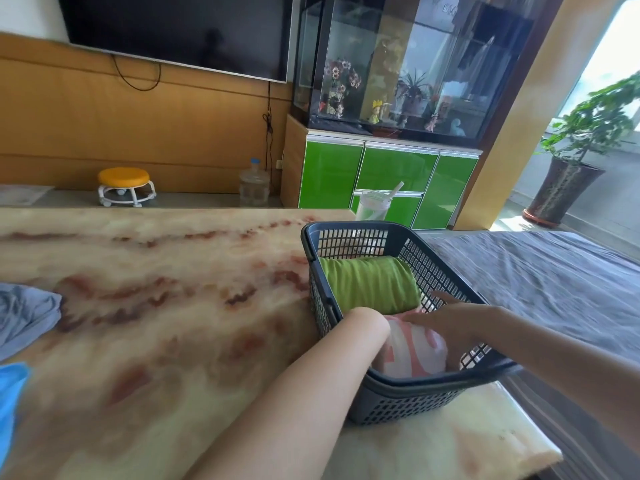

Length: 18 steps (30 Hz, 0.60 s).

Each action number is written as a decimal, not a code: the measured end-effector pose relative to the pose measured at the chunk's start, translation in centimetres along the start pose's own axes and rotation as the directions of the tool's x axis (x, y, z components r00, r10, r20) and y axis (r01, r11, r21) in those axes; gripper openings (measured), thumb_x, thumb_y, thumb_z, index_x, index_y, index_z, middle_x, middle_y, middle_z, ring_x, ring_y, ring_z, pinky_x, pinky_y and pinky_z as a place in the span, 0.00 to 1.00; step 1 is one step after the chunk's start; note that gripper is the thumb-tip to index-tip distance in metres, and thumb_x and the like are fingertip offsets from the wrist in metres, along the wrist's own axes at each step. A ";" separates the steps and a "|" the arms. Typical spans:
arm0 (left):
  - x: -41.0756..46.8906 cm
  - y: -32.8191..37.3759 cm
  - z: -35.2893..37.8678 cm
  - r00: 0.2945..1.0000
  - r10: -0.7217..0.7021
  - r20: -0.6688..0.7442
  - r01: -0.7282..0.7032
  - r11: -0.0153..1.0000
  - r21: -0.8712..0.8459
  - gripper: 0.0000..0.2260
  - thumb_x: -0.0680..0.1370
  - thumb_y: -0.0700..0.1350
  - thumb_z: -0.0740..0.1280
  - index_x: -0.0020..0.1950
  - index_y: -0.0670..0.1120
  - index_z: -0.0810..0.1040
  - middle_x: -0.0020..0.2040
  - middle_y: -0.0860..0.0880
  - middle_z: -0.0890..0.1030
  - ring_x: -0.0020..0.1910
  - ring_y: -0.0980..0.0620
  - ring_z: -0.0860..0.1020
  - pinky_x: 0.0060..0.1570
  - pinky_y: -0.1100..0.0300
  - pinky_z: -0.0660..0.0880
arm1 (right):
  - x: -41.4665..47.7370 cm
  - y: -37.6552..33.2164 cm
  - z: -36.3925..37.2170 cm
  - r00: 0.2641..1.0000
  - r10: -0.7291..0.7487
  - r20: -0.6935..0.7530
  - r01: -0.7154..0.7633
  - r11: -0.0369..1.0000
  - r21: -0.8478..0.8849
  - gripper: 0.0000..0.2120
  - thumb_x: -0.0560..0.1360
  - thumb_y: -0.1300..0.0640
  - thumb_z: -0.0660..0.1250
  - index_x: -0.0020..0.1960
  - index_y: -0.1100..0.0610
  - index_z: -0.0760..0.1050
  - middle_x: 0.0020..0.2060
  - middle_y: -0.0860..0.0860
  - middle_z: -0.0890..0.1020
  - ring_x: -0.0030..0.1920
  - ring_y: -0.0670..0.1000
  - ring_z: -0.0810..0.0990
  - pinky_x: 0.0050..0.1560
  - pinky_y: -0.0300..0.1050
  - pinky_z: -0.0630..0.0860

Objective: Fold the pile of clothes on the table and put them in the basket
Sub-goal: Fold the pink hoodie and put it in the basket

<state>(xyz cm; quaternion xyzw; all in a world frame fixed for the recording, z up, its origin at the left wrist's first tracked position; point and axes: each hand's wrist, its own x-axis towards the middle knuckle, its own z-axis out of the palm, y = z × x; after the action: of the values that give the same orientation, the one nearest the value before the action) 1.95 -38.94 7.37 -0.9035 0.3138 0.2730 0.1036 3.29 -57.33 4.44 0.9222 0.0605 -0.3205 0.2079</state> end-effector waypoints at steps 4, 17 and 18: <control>0.6 -0.1 0.1 1.000 -0.008 -0.007 0.008 1.000 -0.001 0.33 0.80 0.49 0.63 0.77 0.42 0.48 0.76 0.44 0.58 0.70 0.43 0.64 0.65 0.53 0.64 | 0.1 -0.3 0.1 0.999 0.018 0.040 -0.016 0.999 -0.040 0.55 0.66 0.38 0.72 0.75 0.43 0.34 0.74 0.41 0.62 0.76 0.52 0.44 0.73 0.47 0.35; -5.6 -6.5 -1.6 0.699 -0.124 -0.705 -0.272 0.865 -0.422 0.21 0.74 0.47 0.70 0.66 0.48 0.72 0.62 0.47 0.76 0.57 0.49 0.75 0.51 0.61 0.69 | -6.5 -1.0 -3.8 0.926 0.055 -0.373 0.234 0.693 0.682 0.49 0.61 0.43 0.72 0.76 0.48 0.53 0.74 0.44 0.60 0.73 0.46 0.60 0.69 0.40 0.58; -7.1 -8.0 -1.1 0.677 -0.165 -0.717 -0.305 0.824 -0.477 0.20 0.74 0.47 0.70 0.65 0.49 0.73 0.62 0.47 0.76 0.58 0.50 0.75 0.51 0.63 0.68 | -7.0 -1.9 -4.5 0.917 0.048 -0.395 0.269 0.656 0.705 0.45 0.63 0.45 0.72 0.75 0.49 0.56 0.73 0.44 0.62 0.72 0.47 0.62 0.67 0.40 0.61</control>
<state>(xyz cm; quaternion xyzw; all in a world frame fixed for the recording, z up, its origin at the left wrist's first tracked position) 2.76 -29.51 12.35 -0.9104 0.2699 -0.0281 -0.3122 -0.16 -53.59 11.27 0.9635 0.0200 -0.1444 -0.2246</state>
